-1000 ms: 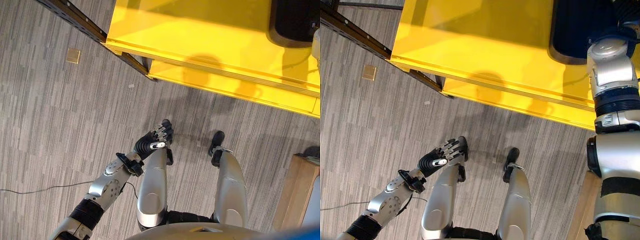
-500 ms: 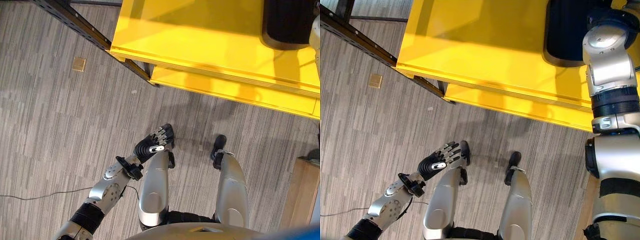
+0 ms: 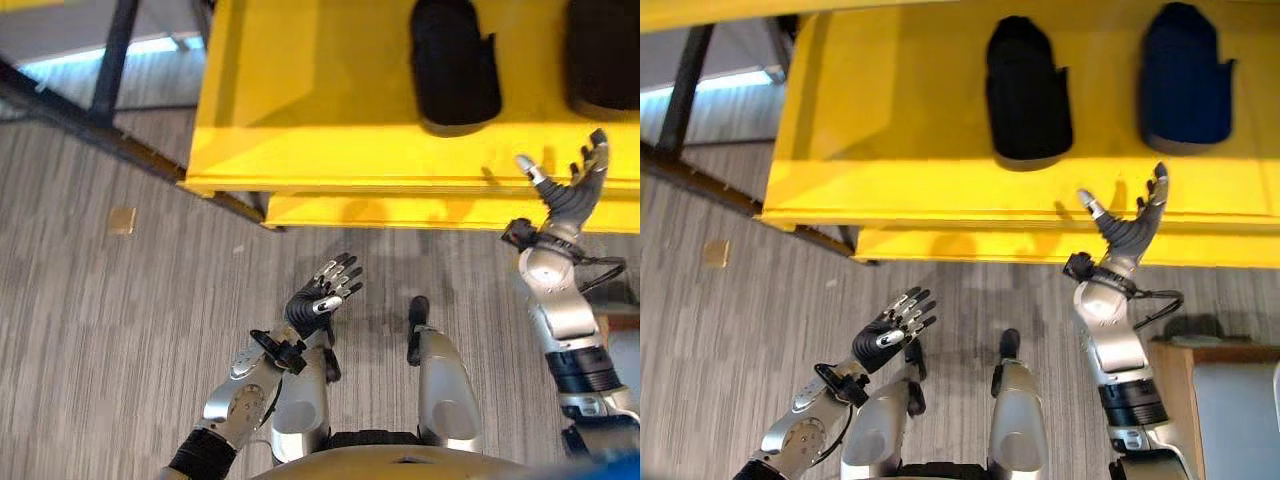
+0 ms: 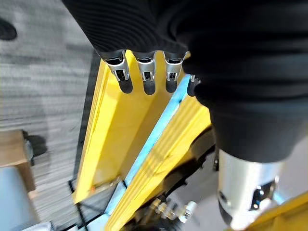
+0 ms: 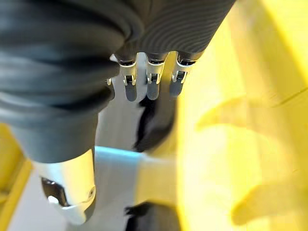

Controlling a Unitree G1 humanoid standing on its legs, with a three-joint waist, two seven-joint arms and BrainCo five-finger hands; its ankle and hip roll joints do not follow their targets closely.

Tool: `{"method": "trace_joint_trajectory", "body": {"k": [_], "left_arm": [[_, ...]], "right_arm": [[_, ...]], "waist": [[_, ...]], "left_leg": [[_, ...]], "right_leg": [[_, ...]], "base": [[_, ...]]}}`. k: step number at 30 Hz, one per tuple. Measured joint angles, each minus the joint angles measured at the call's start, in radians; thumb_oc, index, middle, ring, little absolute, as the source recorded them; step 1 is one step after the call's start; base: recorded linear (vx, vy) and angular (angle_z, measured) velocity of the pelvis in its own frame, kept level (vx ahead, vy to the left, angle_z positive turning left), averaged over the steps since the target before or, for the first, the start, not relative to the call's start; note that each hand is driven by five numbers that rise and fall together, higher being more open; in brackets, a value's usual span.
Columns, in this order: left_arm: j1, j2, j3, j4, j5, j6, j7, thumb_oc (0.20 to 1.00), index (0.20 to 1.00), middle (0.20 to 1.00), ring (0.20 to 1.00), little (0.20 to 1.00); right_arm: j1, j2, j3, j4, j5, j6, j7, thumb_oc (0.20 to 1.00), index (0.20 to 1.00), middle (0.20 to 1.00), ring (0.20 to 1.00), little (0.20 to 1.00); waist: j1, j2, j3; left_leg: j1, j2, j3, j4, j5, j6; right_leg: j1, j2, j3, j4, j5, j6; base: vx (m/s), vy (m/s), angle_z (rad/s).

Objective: Move parts from the plastic box to the shelf.

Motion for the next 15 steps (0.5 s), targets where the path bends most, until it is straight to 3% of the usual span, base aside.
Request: {"method": "trace_joint_trajectory", "body": {"k": [6,10,15], "left_arm": [[0.012,-0.014,-0.015,0.021,0.000,-0.017,0.040,1.000,1.000,1.000,1.000,1.000],[0.034,0.006,-0.008,0.020,0.000,-0.014,0.040,1.000,1.000,1.000,1.000,1.000],[0.049,0.015,0.004,0.019,0.001,0.015,0.030,1.000,1.000,1.000,1.000,1.000]], "right_arm": [[0.059,-0.004,-0.002,0.095,0.007,-0.059,0.047,1.000,1.000,1.000,1.000,1.000],[0.054,-0.018,0.001,0.121,-0.018,-0.065,0.141,1.000,1.000,1.000,1.000,1.000],[0.047,-0.105,0.028,0.119,-0.176,-0.047,0.275,1.000,1.000,1.000,1.000,1.000]], "waist": [[0.002,0.001,-0.048],[0.009,0.003,-0.061],[0.027,0.004,-0.061]], "left_leg": [[0.050,0.007,0.004,-0.027,0.000,-0.001],[0.049,0.004,0.003,-0.028,0.000,0.000],[0.047,0.005,-0.001,-0.027,-0.001,-0.002]], "right_leg": [[0.057,0.016,-0.005,-0.043,0.007,0.000],[0.054,0.011,-0.005,-0.040,0.004,0.006],[0.050,0.009,-0.007,-0.031,0.003,0.005]], "base": [[0.01,0.010,-0.03],[0.00,0.000,0.00],[-0.01,-0.037,0.01]]}}
